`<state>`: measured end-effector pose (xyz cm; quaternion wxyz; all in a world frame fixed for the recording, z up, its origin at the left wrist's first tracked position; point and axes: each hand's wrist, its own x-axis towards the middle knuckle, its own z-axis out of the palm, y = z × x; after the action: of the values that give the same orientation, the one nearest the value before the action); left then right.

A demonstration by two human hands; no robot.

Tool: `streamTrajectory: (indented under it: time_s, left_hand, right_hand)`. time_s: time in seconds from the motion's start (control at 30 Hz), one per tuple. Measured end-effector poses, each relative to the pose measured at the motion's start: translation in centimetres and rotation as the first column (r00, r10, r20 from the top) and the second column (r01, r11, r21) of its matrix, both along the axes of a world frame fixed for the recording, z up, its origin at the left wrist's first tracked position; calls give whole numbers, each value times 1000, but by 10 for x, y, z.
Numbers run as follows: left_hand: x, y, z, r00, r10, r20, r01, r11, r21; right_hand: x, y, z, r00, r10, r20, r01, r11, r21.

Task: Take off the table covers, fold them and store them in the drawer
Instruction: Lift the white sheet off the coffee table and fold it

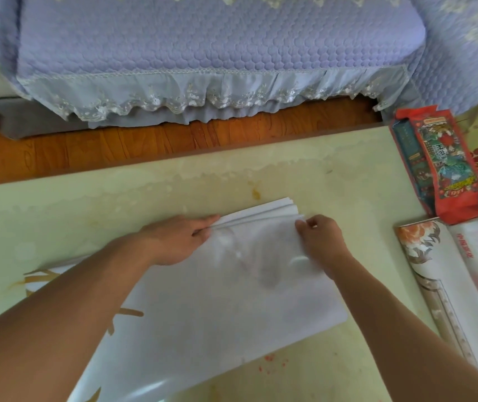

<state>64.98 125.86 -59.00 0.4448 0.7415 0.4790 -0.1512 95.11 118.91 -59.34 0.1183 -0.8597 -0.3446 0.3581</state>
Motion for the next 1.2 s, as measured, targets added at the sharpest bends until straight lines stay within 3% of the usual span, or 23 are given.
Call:
streamTrajectory:
  time_s: [0.13,0.4,0.63,0.83,0.9,1.0,1.2]
  left_hand:
    - [-5,-2,-1,993,56,109,-50,997,-58]
    - [7,-7,12,997,41,-58,-43,998,-35]
    - [6,-7,12,996,42,-79,-46,998,-52]
    - [-5,-6,16,965,176,197,-136,970,-199]
    - [-6,-5,20,953,248,175,-203,950,-239]
    - [-4,-2,17,943,316,102,-301,943,-139]
    - [10,6,25,989,142,-51,-141,990,32]
  right_hand:
    - [4,-27,5,992,42,118,-35,997,-61]
    - [-15,-7,0,996,-22,84,6,983,185]
    - [-18,-19,13,967,-180,-180,232,915,329]
    - [-2,-16,18,913,-146,-381,234,953,195]
    - [6,-13,21,899,-112,-424,214,956,202]
    - [11,-16,23,833,-57,-550,199,959,202]
    - [8,-19,22,800,-25,-599,189,958,213]
